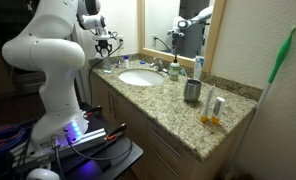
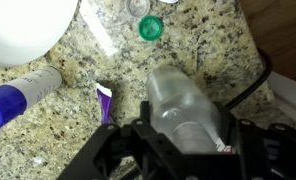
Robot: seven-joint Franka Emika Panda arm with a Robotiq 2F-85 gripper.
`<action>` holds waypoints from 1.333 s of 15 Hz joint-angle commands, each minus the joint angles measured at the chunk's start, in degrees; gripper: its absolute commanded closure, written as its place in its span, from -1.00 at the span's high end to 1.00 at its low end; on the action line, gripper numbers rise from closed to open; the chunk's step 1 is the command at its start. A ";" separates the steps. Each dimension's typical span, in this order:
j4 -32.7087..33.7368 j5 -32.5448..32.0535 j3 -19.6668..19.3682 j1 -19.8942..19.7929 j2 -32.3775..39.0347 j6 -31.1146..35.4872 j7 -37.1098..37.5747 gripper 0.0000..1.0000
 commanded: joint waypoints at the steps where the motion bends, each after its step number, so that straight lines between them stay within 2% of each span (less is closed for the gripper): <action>1: -0.19 -0.04 0.29 -0.18 0.15 2.90 -0.51 -0.27; 2: -0.25 -0.05 0.47 -0.31 0.18 3.59 -1.13 -0.27; 3: -11.48 0.83 1.32 -2.46 -10.24 5.25 -0.60 -0.27; 5: -14.19 2.39 2.63 -3.54 -12.71 5.57 -1.71 -0.27; 8: -20.94 4.77 3.82 -4.57 -20.77 4.80 -2.67 -0.27; 9: -12.13 2.58 2.60 -2.57 -12.74 3.48 -0.89 -0.27; 10: -13.40 2.73 2.88 -2.63 -14.54 3.19 -0.72 0.23; 11: -13.44 2.71 2.91 -2.62 -14.95 3.12 -0.68 -0.27; 16: -9.69 2.73 1.15 -2.94 -6.89 4.55 0.14 -0.27; 20: -8.68 1.87 -0.35 -2.37 -3.60 8.96 1.17 -0.27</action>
